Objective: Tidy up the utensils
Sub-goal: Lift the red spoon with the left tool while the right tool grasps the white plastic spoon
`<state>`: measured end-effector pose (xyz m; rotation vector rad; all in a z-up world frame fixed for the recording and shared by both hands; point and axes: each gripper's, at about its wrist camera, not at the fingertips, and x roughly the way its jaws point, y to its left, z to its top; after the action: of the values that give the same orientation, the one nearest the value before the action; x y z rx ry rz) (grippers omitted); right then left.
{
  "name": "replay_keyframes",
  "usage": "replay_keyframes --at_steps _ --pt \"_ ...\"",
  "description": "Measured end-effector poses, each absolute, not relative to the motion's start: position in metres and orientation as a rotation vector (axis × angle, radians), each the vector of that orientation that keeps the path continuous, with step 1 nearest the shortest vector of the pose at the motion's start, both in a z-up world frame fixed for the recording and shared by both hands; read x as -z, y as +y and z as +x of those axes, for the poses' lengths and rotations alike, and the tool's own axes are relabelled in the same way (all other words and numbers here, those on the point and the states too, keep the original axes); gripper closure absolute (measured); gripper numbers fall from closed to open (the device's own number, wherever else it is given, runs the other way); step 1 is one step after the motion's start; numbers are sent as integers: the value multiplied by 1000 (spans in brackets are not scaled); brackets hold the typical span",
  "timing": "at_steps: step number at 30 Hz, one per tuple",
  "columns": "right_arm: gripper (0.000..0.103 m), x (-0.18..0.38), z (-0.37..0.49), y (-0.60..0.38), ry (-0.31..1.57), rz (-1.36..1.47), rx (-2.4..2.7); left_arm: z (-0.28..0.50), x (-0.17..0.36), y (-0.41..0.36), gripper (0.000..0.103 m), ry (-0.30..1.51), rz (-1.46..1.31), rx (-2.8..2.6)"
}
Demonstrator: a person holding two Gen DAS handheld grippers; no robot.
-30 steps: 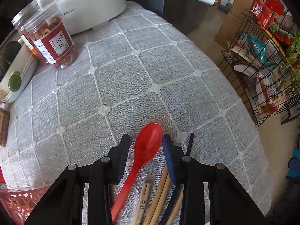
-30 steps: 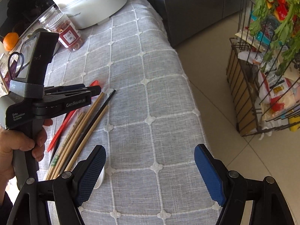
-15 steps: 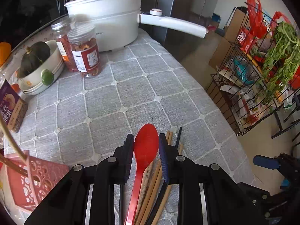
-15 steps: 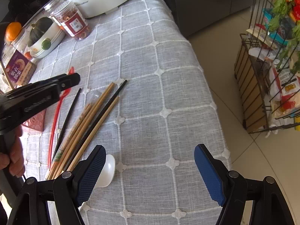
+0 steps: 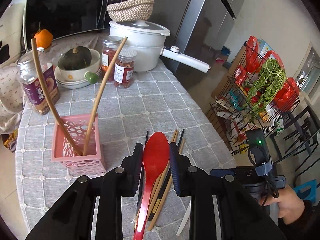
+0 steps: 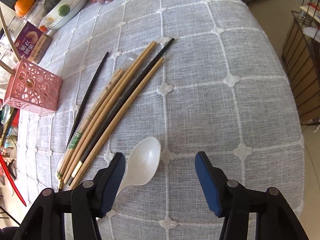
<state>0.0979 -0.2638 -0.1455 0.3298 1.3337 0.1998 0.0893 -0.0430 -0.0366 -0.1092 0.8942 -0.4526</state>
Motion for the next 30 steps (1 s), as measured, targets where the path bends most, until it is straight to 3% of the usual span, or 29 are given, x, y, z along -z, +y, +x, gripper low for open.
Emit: replay_keyframes --at_steps 6,8,10,18,30 --pt "67 155 101 -259 1339 347 -206 81 37 -20 75 873 -130 441" --pt "87 154 101 -258 1336 334 -204 81 37 -11 75 869 -142 431" --pt "96 154 102 -258 1334 328 -198 83 35 -1 75 857 -162 423" --pt "100 128 104 -260 1239 333 -190 84 10 35 75 725 -283 387" --pt "100 37 96 -257 909 362 -164 107 -13 78 75 421 -497 302"
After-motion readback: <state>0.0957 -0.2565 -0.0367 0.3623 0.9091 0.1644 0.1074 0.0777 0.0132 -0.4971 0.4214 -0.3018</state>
